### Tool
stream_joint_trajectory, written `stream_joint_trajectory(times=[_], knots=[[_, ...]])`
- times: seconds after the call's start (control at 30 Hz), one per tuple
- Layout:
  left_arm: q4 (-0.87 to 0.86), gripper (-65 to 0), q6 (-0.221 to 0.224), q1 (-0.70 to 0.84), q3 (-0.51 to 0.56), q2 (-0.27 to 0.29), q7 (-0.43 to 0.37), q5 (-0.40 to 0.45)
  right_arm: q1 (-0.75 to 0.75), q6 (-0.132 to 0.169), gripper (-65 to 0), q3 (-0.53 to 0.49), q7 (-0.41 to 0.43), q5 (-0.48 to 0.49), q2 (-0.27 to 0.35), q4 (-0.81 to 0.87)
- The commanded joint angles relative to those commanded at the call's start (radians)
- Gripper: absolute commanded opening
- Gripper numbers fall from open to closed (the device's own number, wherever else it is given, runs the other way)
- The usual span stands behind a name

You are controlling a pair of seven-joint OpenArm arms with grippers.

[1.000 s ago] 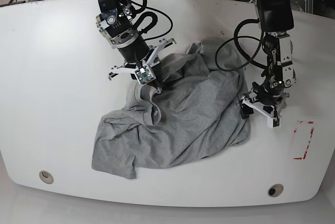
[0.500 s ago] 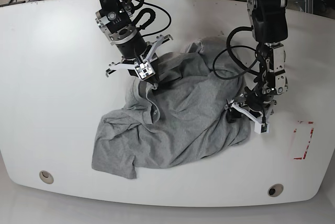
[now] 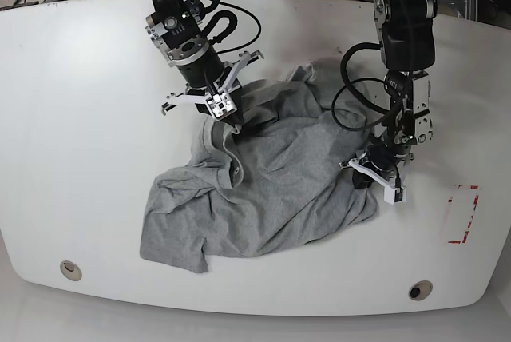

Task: Layout the t-shirt on the table in an organized manner, then fold the t-shirt properly
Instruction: 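Lift the shirt with both grippers and pull them apart to stretch it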

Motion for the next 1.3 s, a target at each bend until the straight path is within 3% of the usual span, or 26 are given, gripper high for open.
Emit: stream_joint_trajectory(times=[0.17, 0.47, 0.63, 0.73, 0.9, 1.0, 1.07, 1.2, 1.3], knots=[[0.163, -65.0, 0.000, 0.048, -0.005, -0.011, 0.002, 0.000, 0.000, 0.005, -65.0, 0.117, 0.020, 0.008, -0.008, 0.000], [0.485, -65.0, 0.000, 0.109, -0.041, -0.094, 0.144, -0.005, 0.037, 0.015, -65.0, 0.299, 0.087, 0.009, -0.008, 0.000], [0.640, -65.0, 0.000, 0.118, -0.112, -0.100, 0.230, -0.005, 0.083, 0.081, -65.0, 0.384, 0.083, 0.009, -0.008, 0.000], [0.736, -65.0, -0.003, 0.137, -0.161, -0.100, 0.293, -0.005, 0.115, 0.103, -65.0, 0.433, 0.081, 0.009, -0.008, -0.002], [0.842, -65.0, -0.003, 0.144, -0.201, -0.101, 0.334, -0.005, 0.166, 0.135, -65.0, 0.468, 0.046, 0.009, -0.008, -0.002], [0.911, -65.0, -0.005, 0.144, -0.215, -0.103, 0.365, -0.005, 0.218, 0.187, -65.0, 0.500, 0.020, 0.008, -0.008, -0.002], [0.931, -65.0, -0.005, 0.144, -0.213, -0.121, 0.365, -0.003, 0.244, 0.206, -65.0, 0.512, 0.015, 0.000, -0.008, -0.002], [0.936, -65.0, -0.005, 0.140, -0.216, -0.143, 0.365, -0.005, 0.292, 0.212, -65.0, 0.517, 0.012, 0.000, -0.002, -0.002], [0.939, -65.0, -0.005, 0.143, -0.221, -0.146, 0.365, -0.005, 0.327, 0.212, -65.0, 0.517, -0.035, -0.002, 0.021, -0.002]])
